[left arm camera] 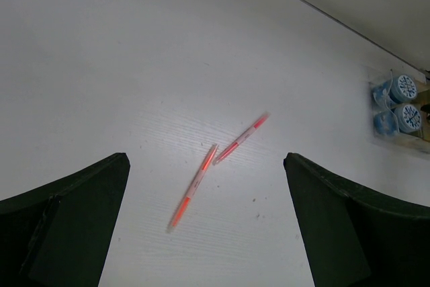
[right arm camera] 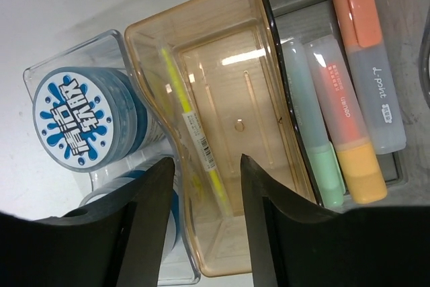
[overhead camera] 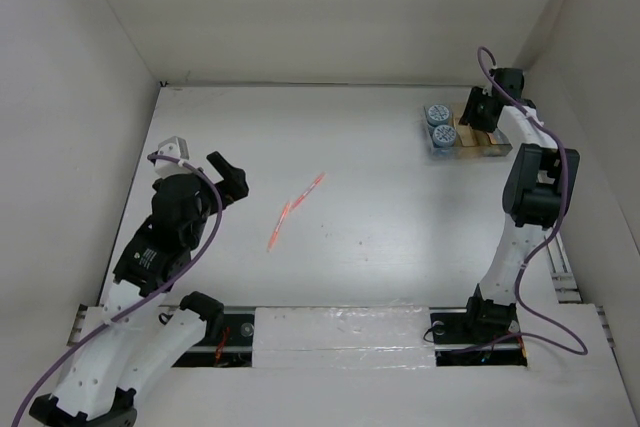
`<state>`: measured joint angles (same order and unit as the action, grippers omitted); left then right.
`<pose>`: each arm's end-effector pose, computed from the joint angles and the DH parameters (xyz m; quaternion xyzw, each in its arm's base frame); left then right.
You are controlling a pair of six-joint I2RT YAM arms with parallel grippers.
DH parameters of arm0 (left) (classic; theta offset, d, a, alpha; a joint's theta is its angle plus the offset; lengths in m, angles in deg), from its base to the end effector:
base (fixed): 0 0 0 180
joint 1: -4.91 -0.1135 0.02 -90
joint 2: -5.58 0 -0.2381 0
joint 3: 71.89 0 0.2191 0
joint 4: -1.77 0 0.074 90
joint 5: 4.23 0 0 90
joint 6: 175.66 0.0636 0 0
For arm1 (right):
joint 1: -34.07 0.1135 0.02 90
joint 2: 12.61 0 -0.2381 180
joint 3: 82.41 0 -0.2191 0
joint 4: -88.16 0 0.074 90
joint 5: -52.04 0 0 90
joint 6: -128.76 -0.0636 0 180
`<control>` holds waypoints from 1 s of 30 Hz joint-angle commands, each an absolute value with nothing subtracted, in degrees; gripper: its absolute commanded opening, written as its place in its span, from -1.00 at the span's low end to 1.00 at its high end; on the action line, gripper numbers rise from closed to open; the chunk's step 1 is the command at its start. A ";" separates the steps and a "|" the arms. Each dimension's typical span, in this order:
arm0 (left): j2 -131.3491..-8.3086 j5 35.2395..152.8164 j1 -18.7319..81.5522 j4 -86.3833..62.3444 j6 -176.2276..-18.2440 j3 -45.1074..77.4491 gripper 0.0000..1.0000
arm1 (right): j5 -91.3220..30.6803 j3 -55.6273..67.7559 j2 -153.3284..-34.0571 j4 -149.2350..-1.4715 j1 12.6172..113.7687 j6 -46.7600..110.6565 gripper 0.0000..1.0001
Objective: Sort the stationery into containers
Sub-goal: Place the pen in the storage box, then pick up the pen from the center of the board.
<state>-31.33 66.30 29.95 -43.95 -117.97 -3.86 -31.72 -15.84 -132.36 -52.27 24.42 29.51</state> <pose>0.1420 -0.0429 0.3360 -0.1526 0.7717 -0.1718 0.5930 0.4462 -0.0689 0.1976 0.1318 0.9162 0.0491 0.3751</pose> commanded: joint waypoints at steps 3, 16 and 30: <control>-30.55 66.61 30.05 -42.34 -117.12 -3.44 1.00 | -33.30 -15.42 -126.80 -53.53 25.62 29.45 0.04; -30.02 65.29 30.05 -42.86 -117.74 -3.44 1.00 | -36.88 -18.67 -123.79 -48.89 38.96 32.43 0.13; -28.79 60.89 30.05 -44.53 -120.64 -3.44 1.00 | -66.00 -6.62 -118.77 -48.63 75.97 -6.65 0.17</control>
<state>-28.44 62.04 29.95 -45.13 -119.85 -3.86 -60.38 -5.65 -116.36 -49.58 74.77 7.41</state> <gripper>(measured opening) 0.997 0.600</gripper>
